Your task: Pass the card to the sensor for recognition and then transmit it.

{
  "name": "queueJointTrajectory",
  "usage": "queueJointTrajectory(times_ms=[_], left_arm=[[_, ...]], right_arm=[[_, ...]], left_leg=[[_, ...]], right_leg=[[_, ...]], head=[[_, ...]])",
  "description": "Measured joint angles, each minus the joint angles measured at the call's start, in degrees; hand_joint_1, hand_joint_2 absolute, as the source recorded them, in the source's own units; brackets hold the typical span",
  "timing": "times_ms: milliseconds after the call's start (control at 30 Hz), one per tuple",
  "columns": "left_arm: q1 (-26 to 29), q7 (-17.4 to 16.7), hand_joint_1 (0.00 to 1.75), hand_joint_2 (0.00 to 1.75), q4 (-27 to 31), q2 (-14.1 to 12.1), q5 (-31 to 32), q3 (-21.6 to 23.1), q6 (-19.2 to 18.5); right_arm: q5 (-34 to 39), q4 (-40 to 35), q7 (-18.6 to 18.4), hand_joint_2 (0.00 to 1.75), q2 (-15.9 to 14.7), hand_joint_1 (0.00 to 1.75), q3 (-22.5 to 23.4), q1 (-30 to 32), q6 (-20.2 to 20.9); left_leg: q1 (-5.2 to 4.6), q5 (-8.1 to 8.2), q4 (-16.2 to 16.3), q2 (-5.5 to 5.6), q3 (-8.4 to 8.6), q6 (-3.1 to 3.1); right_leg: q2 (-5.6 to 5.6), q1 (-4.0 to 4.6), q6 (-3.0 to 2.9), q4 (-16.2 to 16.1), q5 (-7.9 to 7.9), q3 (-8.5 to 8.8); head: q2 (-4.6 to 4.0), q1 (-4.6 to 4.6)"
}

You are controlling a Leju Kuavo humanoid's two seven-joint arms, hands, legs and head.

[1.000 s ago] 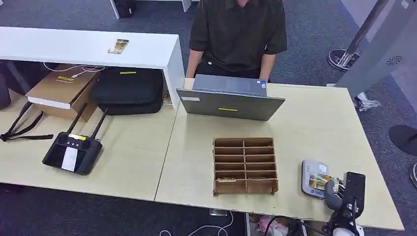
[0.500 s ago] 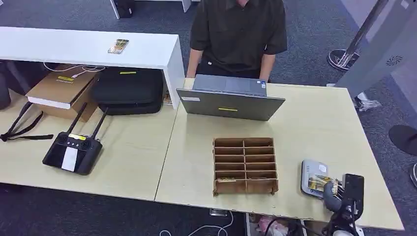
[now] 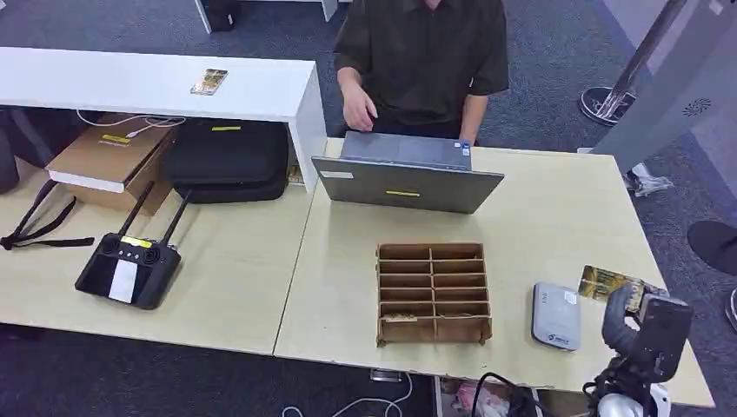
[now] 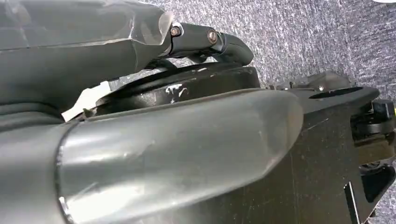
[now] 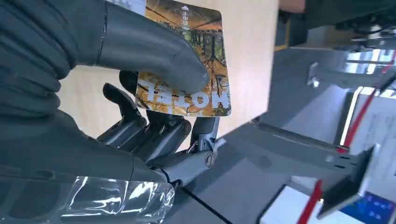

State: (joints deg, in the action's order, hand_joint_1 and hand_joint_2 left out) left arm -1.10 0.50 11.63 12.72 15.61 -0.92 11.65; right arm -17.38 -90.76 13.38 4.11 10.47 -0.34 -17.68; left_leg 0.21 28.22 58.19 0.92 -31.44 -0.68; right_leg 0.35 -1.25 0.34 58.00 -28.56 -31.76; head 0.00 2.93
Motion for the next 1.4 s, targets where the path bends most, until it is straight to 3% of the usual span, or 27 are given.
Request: queueJointTrajectory(times_ms=[300, 633, 833, 1167, 1400], left_arm=[[0.0, 0.0, 0.00, 0.00, 0.0, 0.0, 0.3, 0.0, -0.3], [-0.1, -0.1, 0.00, 0.00, 0.0, 0.1, 0.4, 0.0, -0.9], [-0.4, -0.4, 0.00, 0.00, 0.0, 0.3, 0.8, 0.0, -1.6], [-1.5, -2.6, 0.00, 0.00, 0.0, 0.6, 2.1, 0.8, -2.3], [-1.9, -3.7, 0.00, 0.00, 0.0, 0.7, 3.0, 2.1, -2.6]], right_arm=[[-1.5, -7.4, -0.4, 1.75, 0.0, 1.69, -1.8, 0.7, -0.3], [-4.6, -7.4, -1.8, 1.75, 0.0, 1.62, -2.9, -1.3, -1.4], [-5.9, -1.6, -2.4, 1.75, 0.0, 1.66, -4.8, -8.5, -1.6], [-9.3, 17.7, -5.1, 1.75, 1.2, 1.71, -9.2, -28.5, 1.3], [-12.8, 28.1, -5.4, 1.75, 3.1, 1.73, -12.1, -37.1, 2.1]], left_leg=[[0.00, 0.00, 0.0, 0.00, -0.01, 0.00], [0.00, 0.00, 0.0, -0.02, -0.03, 0.00], [0.00, -0.05, 0.0, -0.03, -0.02, -0.05], [-0.02, -0.16, 0.0, 0.00, -0.04, -0.09], [-0.02, -0.18, 0.0, 0.06, -0.13, -0.13]], right_leg=[[0.00, 0.00, 0.00, 0.0, 0.00, 0.00], [0.02, 0.00, 0.00, 0.0, 0.00, 0.00], [0.03, 0.00, -0.06, 0.1, 0.05, 0.00], [0.04, -0.01, -0.07, 0.2, 0.12, -0.12], [0.00, -0.01, -0.08, 0.3, 0.12, -0.24]], head=[[0.00, 0.02], [0.00, 0.02], [0.00, 0.00], [0.00, 0.00], [0.00, 0.02]])
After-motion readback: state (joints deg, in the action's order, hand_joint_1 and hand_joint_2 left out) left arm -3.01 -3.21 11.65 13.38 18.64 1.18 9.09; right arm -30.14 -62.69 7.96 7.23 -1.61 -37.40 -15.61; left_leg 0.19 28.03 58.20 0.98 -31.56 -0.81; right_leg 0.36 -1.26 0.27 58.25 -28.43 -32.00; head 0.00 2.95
